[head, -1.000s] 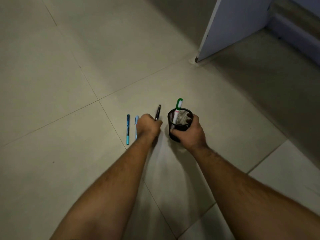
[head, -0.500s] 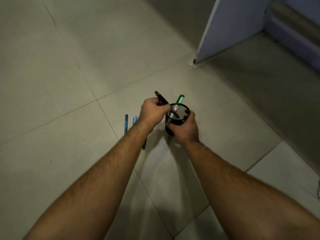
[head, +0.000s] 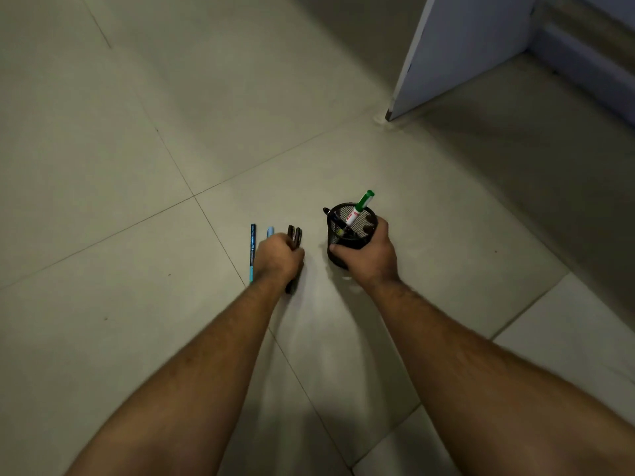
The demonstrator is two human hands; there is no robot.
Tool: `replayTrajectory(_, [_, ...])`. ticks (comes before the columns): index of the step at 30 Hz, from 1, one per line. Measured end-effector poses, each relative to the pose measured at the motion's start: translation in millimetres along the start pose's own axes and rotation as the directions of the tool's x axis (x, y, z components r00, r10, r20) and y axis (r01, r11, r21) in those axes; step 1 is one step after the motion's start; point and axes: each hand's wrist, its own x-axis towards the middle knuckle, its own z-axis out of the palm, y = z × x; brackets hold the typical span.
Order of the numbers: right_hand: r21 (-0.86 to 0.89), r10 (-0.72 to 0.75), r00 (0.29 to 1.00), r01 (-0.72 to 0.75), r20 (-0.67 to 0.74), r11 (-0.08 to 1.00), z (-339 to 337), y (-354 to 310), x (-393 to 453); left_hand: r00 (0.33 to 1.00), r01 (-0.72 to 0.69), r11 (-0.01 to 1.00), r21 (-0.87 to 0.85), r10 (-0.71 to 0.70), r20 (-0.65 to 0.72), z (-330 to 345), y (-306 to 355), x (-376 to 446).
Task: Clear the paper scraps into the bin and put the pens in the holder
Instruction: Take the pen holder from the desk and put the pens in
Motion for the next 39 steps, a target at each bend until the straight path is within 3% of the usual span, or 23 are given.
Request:
replayTrajectory(4, [-0.041,0.012,1.0,-0.012,0.018,0.999,3,-1,2,0.999,-0.019,0.958,0.287,0.028,-0.026,17,1,-12])
replayTrajectory(8, [-0.063,0.019,0.999,-0.016,0.039,0.998,6,-4,2,1.0,0.023,0.949,0.313,-0.02,-0.014,20,11,-12])
replayTrajectory(10, [-0.074,0.021,0.999,-0.018,0.041,0.997,8,-5,2,0.996,0.067,0.983,0.171,-0.057,-0.062,12,16,-10])
replayTrajectory(13, [-0.086,0.044,0.999,-0.043,0.009,0.995,8,-5,4,0.977,0.101,0.969,-0.226,-0.139,-0.162,-12,32,-3])
replayTrajectory(17, [-0.077,0.116,0.992,-0.12,-0.052,0.99,4,-6,7,0.955,0.006,0.789,-0.614,-0.187,-0.231,-38,60,2])
replayTrajectory(20, [-0.086,0.131,0.988,-0.138,-0.087,0.987,4,-8,8,0.973,-0.011,0.637,-0.771,-0.17,-0.155,-40,80,-1])
replayTrajectory(23, [-0.076,0.127,0.988,-0.133,-0.085,0.988,7,-8,9,0.997,0.059,0.579,-0.813,-0.082,0.014,-31,90,-8])
replayTrajectory(25, [-0.064,0.112,0.991,-0.116,-0.072,0.991,7,-8,10,0.994,0.096,0.693,-0.714,-0.028,0.106,-19,87,-12])
replayTrajectory(27, [-0.047,0.093,0.993,-0.097,-0.075,0.994,6,-8,11,0.989,0.045,0.821,-0.569,0.043,0.14,-10,82,-15])
replayTrajectory(28, [-0.036,0.089,0.992,-0.092,-0.084,0.995,5,-8,11,0.992,0.018,0.827,-0.562,0.056,0.114,-7,80,-16])
replayTrajectory(29, [-0.023,0.091,0.991,-0.093,-0.096,0.995,3,-9,11,0.997,0.014,0.792,-0.61,0.037,0.07,-8,79,-17])
replayTrajectory(32, [0.014,0.096,0.988,-0.096,-0.121,0.995,1,-10,9,0.984,0.071,0.538,-0.84,-0.177,-0.031,-15,66,-13])
replayTrajectory(33, [0.02,0.093,0.989,-0.092,-0.118,0.996,0,-10,9,0.972,0.071,0.527,-0.847,-0.226,-0.059,-17,58,-9])
replayTrajectory(35, [0.025,0.084,0.991,-0.082,-0.102,0.996,0,-10,6,0.961,0.087,0.704,-0.705,-0.246,-0.127,-14,37,-4])
replayTrajectory(37, [0.024,0.069,0.994,-0.068,-0.086,0.997,1,-10,4,0.977,0.123,0.928,-0.351,-0.176,-0.122,-8,16,-2])
replayTrajectory(39, [0.014,0.055,0.996,-0.054,-0.075,0.998,3,-8,3,0.993,0.084,0.995,-0.061,-0.089,-0.077,2,2,-5])
